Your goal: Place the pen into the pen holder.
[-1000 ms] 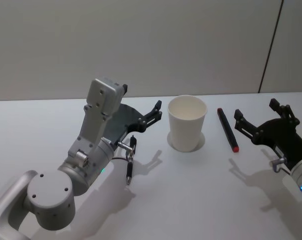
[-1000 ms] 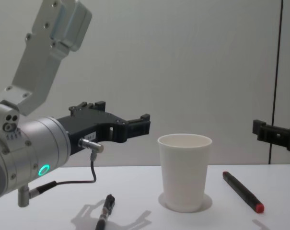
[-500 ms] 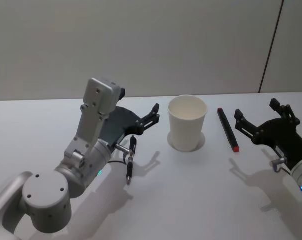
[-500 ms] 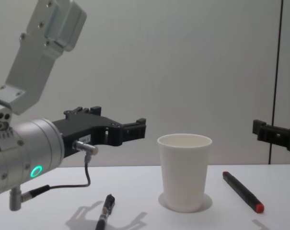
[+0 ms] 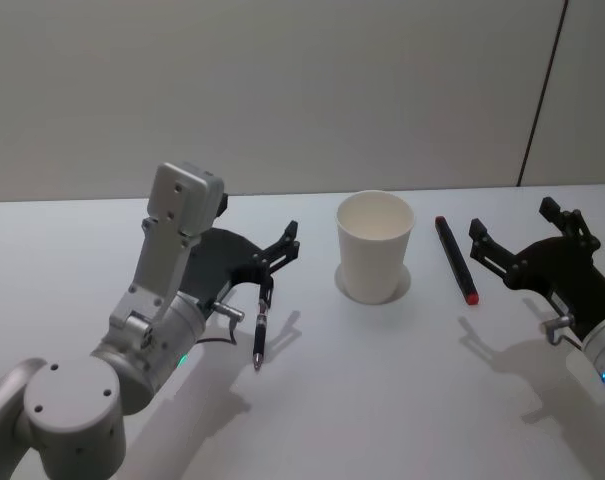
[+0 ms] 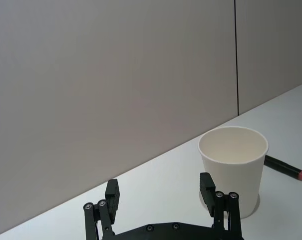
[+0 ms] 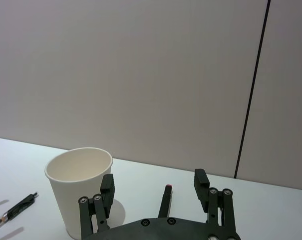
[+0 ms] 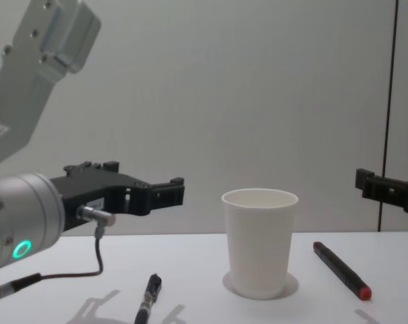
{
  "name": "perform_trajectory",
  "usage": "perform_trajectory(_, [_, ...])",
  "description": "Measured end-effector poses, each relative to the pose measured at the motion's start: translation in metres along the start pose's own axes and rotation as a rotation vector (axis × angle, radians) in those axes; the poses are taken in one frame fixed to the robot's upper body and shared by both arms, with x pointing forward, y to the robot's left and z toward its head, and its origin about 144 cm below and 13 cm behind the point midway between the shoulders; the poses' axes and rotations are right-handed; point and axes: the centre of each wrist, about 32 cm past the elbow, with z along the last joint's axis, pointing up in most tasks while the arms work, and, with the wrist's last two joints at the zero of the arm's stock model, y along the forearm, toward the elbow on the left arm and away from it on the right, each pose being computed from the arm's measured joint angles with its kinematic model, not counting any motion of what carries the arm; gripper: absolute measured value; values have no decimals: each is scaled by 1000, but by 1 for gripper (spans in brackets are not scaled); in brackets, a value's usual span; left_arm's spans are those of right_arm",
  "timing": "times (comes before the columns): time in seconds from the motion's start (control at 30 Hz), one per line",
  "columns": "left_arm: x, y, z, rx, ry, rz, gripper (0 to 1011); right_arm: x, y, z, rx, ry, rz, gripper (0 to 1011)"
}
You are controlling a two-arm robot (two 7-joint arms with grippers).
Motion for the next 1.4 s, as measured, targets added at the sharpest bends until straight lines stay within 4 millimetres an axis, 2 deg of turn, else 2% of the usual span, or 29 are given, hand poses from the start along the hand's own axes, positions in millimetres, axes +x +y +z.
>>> perform_trajectory(0.7, [-7, 26, 10, 110, 29, 45, 1001, 0, 0, 0, 0, 0, 0, 1002])
perform_trajectory(1.4, [-14, 29, 21, 223, 69, 25, 1001, 0, 0, 0, 0, 0, 0, 1002])
